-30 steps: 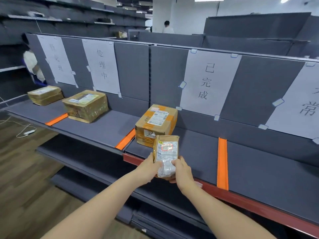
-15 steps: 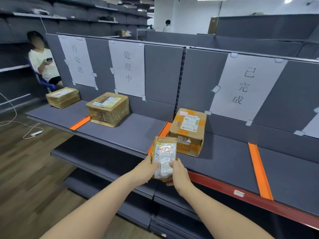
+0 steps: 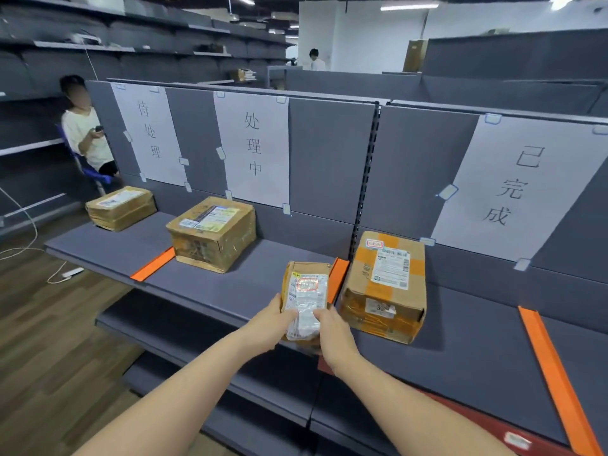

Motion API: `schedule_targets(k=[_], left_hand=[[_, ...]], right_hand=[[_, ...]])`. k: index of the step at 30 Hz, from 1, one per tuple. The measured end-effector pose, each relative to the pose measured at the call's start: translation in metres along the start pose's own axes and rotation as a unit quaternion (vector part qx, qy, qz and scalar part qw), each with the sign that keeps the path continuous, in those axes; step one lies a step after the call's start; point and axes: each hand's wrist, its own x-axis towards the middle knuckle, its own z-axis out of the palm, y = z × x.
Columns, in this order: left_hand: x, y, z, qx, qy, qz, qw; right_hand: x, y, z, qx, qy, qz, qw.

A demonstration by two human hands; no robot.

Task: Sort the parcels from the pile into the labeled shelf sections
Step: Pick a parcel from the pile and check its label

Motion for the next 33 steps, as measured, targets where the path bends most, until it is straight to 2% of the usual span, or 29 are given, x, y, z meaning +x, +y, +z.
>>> schedule_targets(k=[8,16,22,28,33], left_hand=[[0.058,0.01,-0.03,-0.006,0.026,0.004,1.0],[0.101,0.005,-0.061,0.01,0.023,0.003,1.0],[0.138,-0.008,-0.097,0.019,0.003,0.004,1.0],[0.186,-0.028,-0.149,0.075,-0.008,-0.026,0.997],[0.218,-0.041,-0.175,0.106,-0.001,-0.027,0.994]], right_hand=[[0.061,-0.027,0.009,-0.04,0.001,-0.032,0.999],[0.105,-0.036,0.034,-0.054,0.015,-0.014,0.998],[0.134,-0.045,0.066,-0.073,0.034,-0.019,0.997],[0.167,-0.06,0.112,-0.084,0.074,-0.004,0.994],[0.194,-0.066,0.146,-0.107,0.102,0.033,0.988]])
